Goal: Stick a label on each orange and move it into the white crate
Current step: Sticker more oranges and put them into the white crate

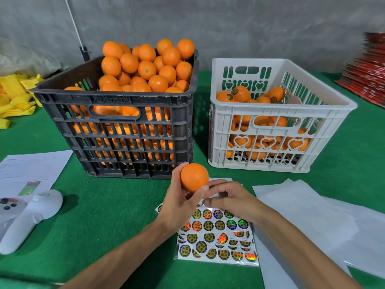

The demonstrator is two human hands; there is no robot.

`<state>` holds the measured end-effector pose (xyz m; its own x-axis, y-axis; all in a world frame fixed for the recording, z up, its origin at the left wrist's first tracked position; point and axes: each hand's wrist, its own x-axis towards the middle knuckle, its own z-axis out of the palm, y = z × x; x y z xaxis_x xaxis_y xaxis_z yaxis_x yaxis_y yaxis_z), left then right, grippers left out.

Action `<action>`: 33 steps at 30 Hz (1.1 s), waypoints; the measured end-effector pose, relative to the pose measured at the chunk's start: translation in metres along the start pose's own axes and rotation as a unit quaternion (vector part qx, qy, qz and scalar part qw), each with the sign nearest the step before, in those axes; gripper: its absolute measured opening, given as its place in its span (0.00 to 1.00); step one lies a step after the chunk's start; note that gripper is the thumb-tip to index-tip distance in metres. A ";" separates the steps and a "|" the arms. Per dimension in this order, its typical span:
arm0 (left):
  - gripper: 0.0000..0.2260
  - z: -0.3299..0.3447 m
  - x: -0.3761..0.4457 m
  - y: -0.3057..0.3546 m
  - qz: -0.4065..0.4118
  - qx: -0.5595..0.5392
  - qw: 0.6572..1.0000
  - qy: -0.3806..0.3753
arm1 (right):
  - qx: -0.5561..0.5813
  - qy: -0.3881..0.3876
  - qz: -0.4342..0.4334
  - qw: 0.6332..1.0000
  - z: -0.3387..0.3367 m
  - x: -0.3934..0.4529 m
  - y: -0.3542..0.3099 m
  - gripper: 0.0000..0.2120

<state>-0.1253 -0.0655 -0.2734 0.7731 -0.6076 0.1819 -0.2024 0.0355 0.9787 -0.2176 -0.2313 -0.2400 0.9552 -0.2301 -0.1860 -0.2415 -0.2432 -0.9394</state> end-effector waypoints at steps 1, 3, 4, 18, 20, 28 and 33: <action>0.37 0.000 0.000 0.000 -0.001 -0.001 1.000 -0.001 | -0.010 0.009 -0.010 1.000 0.002 -0.002 0.001 0.07; 0.36 0.000 -0.001 -0.001 0.001 -0.002 1.000 -0.001 | -0.039 0.027 -0.036 0.998 0.005 -0.005 0.005 0.05; 0.36 0.000 -0.001 -0.001 0.002 0.000 1.000 0.000 | -0.040 0.042 -0.040 0.998 0.006 -0.006 0.007 0.04; 0.34 -0.001 -0.001 -0.001 0.015 0.026 0.999 -0.026 | -0.220 0.255 -0.213 0.917 0.035 -0.020 -0.005 0.20; 0.33 -0.001 -0.002 0.002 0.016 -0.018 1.000 -0.017 | -0.323 0.229 -0.218 0.892 0.042 -0.026 -0.005 0.29; 0.41 0.012 0.043 0.094 0.167 0.072 0.982 0.048 | -0.348 0.407 -0.353 0.767 0.019 -0.026 -0.066 0.29; 0.37 0.031 0.101 0.198 0.301 0.233 0.924 -0.046 | -0.331 0.500 -0.264 0.755 -0.050 -0.013 -0.151 0.26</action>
<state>-0.1059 -0.1445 -0.0637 0.3860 -0.6547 0.6499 -0.8320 0.0572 0.5518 -0.2024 -0.2389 -0.0813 0.4218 -0.4519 0.7861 -0.2208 -0.8921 -0.3943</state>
